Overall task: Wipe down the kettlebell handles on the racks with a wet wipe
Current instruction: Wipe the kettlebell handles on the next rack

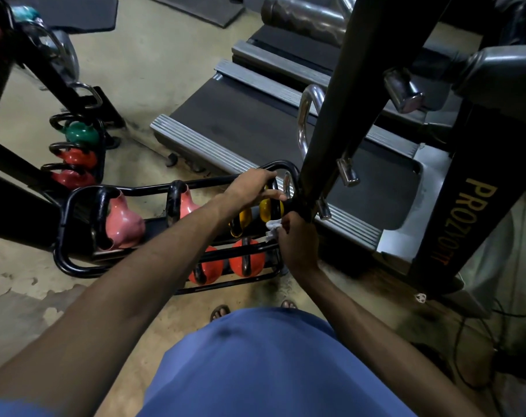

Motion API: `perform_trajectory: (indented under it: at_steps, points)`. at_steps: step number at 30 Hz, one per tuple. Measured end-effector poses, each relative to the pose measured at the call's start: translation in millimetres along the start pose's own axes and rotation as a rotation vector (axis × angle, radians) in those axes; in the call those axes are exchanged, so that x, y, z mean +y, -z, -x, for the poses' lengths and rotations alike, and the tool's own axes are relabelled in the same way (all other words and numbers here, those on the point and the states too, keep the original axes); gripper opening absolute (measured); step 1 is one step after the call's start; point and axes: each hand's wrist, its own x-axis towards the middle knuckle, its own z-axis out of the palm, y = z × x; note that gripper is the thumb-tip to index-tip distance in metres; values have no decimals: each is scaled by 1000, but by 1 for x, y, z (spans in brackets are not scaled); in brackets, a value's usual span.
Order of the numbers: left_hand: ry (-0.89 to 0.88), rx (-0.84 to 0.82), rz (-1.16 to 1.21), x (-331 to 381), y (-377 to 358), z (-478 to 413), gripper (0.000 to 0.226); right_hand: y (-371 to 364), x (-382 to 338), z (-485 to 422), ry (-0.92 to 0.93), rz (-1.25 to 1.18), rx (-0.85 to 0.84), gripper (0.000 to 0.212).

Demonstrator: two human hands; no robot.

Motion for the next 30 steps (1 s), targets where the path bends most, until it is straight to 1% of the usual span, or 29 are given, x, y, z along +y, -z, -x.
perform_trajectory:
  at_steps: [2, 7, 8, 10, 12, 13, 16, 18, 21, 23, 26, 27, 29, 30]
  points:
    - [-14, 2, -31, -1, 0, 0, 86, 1, -1, 1, 43, 11, 24, 11]
    - [-57, 36, -63, -2, -2, -1, 81, 4, 3, 3, 26, -103, 110, 9]
    - [-64, 43, -72, -1, -1, -1, 81, 4, 2, 1, 30, -92, 110, 8]
    - [-63, 41, -94, -1, -1, -1, 80, 2, 1, -1, 49, 43, 98, 6]
    - [-71, 42, -98, -1, 0, -2, 77, -1, 0, 2, 78, 203, 76, 14]
    - [-76, 46, -92, -1, 0, -1, 76, -1, -2, 4, 100, 222, 66, 20]
    - [-88, 59, -96, -2, -1, 0, 72, -5, -2, 5, 145, 196, 93, 34]
    - [-89, 62, -92, -2, -1, 1, 71, -4, 0, 4, 145, 188, 138, 37]
    - [-118, 70, -93, -4, -1, 2, 71, 3, 1, -4, 144, 135, 200, 27]
    - [-119, 75, -90, -6, -1, 2, 71, 4, 2, -13, 135, 97, 175, 20]
    - [-123, 81, -88, -6, -3, 2, 71, 6, 0, -15, 90, -45, 144, 6]
    - [-121, 84, -85, -6, -4, 2, 71, 5, -1, -11, 136, -53, 137, 7]
    - [-119, 92, -88, -7, -5, 1, 70, 1, 1, -3, 303, 29, 112, 9]
    - [-116, 93, -96, -8, -6, 1, 69, -1, 4, -2, 371, 69, 94, 13]
